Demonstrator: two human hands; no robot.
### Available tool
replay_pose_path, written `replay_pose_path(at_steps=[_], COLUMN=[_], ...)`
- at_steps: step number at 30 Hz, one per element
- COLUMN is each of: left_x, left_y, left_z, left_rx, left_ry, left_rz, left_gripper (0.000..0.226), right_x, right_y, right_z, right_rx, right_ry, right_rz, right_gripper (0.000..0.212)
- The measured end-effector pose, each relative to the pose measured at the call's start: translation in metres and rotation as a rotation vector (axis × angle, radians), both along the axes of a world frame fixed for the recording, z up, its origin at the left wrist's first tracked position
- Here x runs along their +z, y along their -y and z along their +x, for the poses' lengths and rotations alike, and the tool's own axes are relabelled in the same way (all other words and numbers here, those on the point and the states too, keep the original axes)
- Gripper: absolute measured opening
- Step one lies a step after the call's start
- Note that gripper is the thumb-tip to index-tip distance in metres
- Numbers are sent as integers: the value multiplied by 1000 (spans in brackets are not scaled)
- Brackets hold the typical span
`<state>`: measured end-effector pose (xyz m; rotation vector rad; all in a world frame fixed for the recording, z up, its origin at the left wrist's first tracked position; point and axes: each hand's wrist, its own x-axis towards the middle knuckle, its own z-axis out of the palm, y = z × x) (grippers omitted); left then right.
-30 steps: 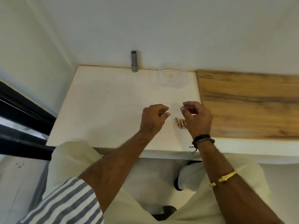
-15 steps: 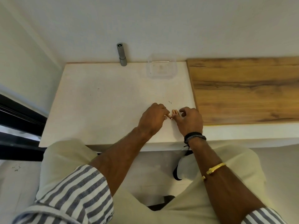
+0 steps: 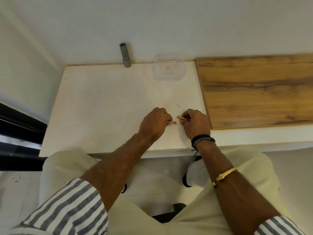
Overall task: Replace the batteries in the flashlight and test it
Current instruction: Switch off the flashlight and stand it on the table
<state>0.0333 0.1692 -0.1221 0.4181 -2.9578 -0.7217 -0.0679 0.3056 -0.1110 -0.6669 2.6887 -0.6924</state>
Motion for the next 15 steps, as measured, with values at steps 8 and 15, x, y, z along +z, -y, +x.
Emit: replay_pose_path(at_steps=[8,15], left_x=[9,50], left_y=[20,74], left_z=[-13,-70], left_rx=[109,190], left_ry=[-149,-256], left_rz=[21,-86], left_gripper=[21,19], right_x=[13,47], right_y=[24,88], right_z=[-20,-83], right_rx=[42,110], right_ry=[-57,-165], right_rz=[-63,-165], right_gripper=[13,11])
